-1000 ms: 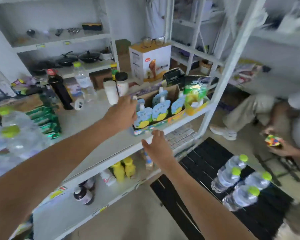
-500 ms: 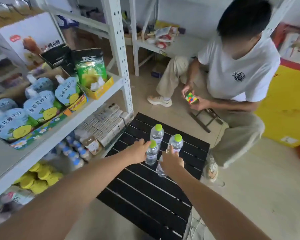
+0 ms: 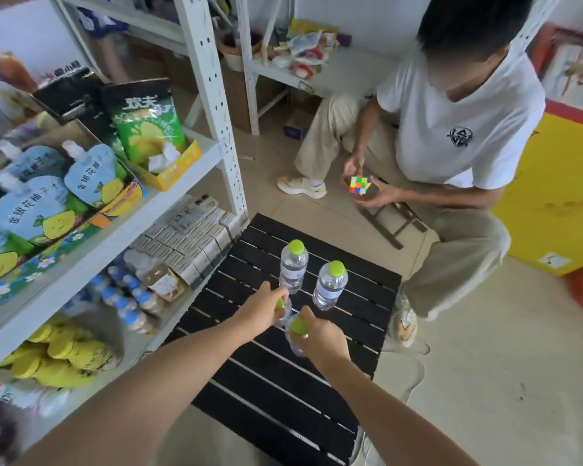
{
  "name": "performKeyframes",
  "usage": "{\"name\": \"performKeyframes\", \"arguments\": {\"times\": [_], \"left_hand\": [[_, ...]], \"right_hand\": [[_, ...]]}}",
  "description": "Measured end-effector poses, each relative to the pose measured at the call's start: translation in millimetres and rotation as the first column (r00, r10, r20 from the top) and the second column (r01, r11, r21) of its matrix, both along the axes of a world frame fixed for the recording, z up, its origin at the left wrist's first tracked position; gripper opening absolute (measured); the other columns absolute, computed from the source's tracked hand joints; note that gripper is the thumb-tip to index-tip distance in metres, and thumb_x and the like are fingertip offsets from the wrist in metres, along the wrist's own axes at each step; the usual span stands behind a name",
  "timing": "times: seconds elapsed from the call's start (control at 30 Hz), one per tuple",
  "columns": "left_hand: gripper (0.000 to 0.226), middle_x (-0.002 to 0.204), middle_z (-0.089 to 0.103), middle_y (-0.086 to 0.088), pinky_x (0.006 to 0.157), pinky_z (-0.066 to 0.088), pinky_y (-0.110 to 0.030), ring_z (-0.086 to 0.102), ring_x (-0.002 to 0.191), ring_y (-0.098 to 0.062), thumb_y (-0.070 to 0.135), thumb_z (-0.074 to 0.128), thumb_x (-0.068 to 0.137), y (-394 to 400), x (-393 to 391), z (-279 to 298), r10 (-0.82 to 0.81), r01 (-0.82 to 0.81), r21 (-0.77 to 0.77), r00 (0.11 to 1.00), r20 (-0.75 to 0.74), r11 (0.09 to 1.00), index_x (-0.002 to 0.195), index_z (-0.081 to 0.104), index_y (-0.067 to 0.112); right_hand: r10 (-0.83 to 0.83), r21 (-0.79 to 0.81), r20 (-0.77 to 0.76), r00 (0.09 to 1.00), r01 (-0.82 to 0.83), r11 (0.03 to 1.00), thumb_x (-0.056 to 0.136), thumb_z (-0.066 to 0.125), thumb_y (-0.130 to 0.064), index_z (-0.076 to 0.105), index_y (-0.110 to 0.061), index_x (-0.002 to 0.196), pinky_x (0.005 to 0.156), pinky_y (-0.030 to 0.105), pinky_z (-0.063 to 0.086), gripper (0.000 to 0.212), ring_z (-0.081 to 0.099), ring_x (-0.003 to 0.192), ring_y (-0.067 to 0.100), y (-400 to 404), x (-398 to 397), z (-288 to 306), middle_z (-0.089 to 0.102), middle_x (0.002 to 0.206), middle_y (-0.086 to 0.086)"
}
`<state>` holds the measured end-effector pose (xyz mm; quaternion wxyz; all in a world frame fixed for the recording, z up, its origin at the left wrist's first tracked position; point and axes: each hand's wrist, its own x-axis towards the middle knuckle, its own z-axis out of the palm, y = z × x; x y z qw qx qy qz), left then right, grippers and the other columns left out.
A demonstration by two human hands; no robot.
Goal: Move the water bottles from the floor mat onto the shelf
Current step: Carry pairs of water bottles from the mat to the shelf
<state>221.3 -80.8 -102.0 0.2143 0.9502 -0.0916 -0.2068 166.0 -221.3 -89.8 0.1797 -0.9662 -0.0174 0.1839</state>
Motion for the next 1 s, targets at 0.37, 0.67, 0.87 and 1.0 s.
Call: {"name": "performKeyframes", "arguments": {"times": [0.37, 0.67, 0.87, 1.0], "left_hand": [[0.020, 0.077, 0.058, 0.016, 0.065, 0.038, -0.001, 0.053, 0.070, 0.003, 0.012, 0.076, 0.070, 162, -78, 170, 0.537, -0.352, -0.472, 0.769, 0.347, 0.808, 0.085, 0.065, 0.021], [0.015, 0.083, 0.067, -0.012, 0.063, 0.036, -0.023, 0.058, 0.076, -0.020, 0.015, 0.072, 0.074, 352, -149, 320, 0.554, -0.468, -0.328, 0.515, 0.654, 0.821, 0.086, 0.066, 0.011], [0.017, 0.093, 0.069, -0.015, 0.058, 0.030, -0.015, 0.055, 0.079, -0.017, 0.012, 0.070, 0.077, 466, -180, 342, 0.572, -0.599, -0.188, 0.555, 0.604, 0.779, 0.092, 0.066, 0.005], [0.019, 0.102, 0.068, -0.023, 0.076, 0.040, -0.025, 0.062, 0.095, -0.032, 0.007, 0.068, 0.078, 518, -191, 326, 0.638, -0.687, -0.128, 0.567, 0.522, 0.715, 0.094, 0.066, -0.003]], "right_hand": [[0.023, 0.357, 0.625, 0.781, -0.311, 0.881, 0.061, 0.078, -0.029, 0.057, -0.005, 0.067, 0.033, 0.017, 0.036, 0.032, 0.045, 0.035, 0.016, 122, -10, 182, 0.052, 0.043, -0.002], [0.213, 0.436, 0.674, 0.707, -0.614, 0.658, 0.071, 0.076, -0.025, 0.059, -0.003, 0.085, 0.052, 0.035, 0.046, 0.031, 0.059, 0.060, 0.031, 323, -45, 308, 0.066, 0.066, 0.018], [0.290, 0.497, 0.640, 0.712, -0.671, 0.551, 0.071, 0.074, -0.030, 0.059, -0.006, 0.085, 0.053, 0.022, 0.022, 0.032, 0.063, 0.079, 0.034, 456, -80, 309, 0.068, 0.077, 0.020], [0.432, 0.510, 0.525, 0.733, -0.678, 0.530, 0.074, 0.071, -0.029, 0.057, -0.002, 0.093, 0.058, 0.021, 0.027, 0.036, 0.062, 0.087, 0.034, 518, -108, 283, 0.069, 0.089, 0.020]]}}
